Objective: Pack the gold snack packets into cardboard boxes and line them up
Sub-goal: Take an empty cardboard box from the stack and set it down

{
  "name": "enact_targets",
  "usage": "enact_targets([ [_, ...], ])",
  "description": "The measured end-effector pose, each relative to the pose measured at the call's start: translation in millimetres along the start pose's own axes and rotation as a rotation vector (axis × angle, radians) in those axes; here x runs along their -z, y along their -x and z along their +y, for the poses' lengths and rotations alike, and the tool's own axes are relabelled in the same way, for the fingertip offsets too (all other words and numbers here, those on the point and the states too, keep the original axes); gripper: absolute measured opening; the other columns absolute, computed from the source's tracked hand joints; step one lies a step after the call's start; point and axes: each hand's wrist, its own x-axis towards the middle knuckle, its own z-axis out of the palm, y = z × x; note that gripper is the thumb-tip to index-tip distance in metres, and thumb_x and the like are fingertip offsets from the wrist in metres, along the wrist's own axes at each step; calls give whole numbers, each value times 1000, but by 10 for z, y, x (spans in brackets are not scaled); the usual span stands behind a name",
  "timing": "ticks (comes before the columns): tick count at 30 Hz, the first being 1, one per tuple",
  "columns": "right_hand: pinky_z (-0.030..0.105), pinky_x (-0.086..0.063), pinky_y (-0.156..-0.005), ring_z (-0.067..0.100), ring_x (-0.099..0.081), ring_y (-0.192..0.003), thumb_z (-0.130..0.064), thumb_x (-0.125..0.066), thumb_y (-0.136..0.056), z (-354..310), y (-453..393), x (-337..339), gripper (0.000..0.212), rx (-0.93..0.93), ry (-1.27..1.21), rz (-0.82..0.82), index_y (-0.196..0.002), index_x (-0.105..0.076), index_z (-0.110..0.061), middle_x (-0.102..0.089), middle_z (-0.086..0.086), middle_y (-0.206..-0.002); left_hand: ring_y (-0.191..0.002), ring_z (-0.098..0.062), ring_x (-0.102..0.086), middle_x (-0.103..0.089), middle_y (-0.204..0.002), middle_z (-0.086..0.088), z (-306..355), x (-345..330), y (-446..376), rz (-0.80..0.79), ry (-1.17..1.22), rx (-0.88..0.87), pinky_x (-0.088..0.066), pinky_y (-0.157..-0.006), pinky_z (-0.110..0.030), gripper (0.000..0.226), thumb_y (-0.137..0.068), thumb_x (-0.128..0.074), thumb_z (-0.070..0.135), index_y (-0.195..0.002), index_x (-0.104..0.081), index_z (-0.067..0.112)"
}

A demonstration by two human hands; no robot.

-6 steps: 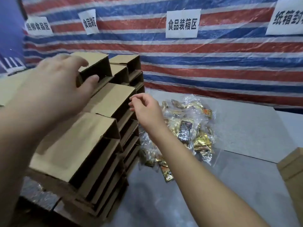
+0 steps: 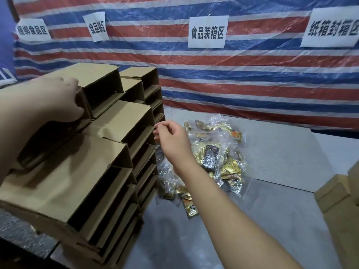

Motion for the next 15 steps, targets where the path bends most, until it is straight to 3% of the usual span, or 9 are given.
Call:
enact_targets([
  [2, 37, -57, -71, 7, -60, -66, -30, -51, -88, 21, -24, 57, 16, -14, -32, 6, -84, -67, -27, -65, -12, -68, -110, -36, -56, -59, -117, -18, -5, -141, -67, -25, -16, -27, -47, -96, -47, 50, -77, -65, 23, -124, -52, 11],
  [6, 29, -54, -69, 6, -61, -67, -27, -51, -91, 48, -67, 72, 18, -25, -17, 22, -83, -67, -26, -65, -15, -66, -93, -34, -59, -61, -99, -15, 36, -291, -21, 156, -29, -26, -52, -82, -47, 25, -81, -61, 9, -107, -58, 6],
  [9, 39, -57, -73, 9, -62, -69, -26, -50, -91, 4, -126, -68, 18, -28, -3, 11, -83, -66, -26, -66, -12, -70, -98, -37, -57, -58, -105, -19, 50, -319, 37, 220, -11, -21, -48, -78, -47, 25, -85, -57, 7, -109, -57, 3],
  [12, 36, -55, -78, 17, -67, -85, -29, -50, -91, -99, -227, -332, 17, -2, 75, -30, -83, -65, -27, -69, -5, -85, -107, -38, -54, -56, -113, -22, 76, -276, 89, 212, -59, 37, -47, -82, -44, 31, -87, -57, 11, -116, -57, 1],
  [15, 40, -55, -84, 22, -66, -90, -27, -51, -94, -213, -342, -618, 17, -29, 114, -101, -81, -62, -27, -68, 0, -90, -102, -36, -59, -61, -110, -20, 105, -235, 168, 184, -80, 72, -48, -80, -41, 27, -91, -51, 10, -116, -57, 2],
])
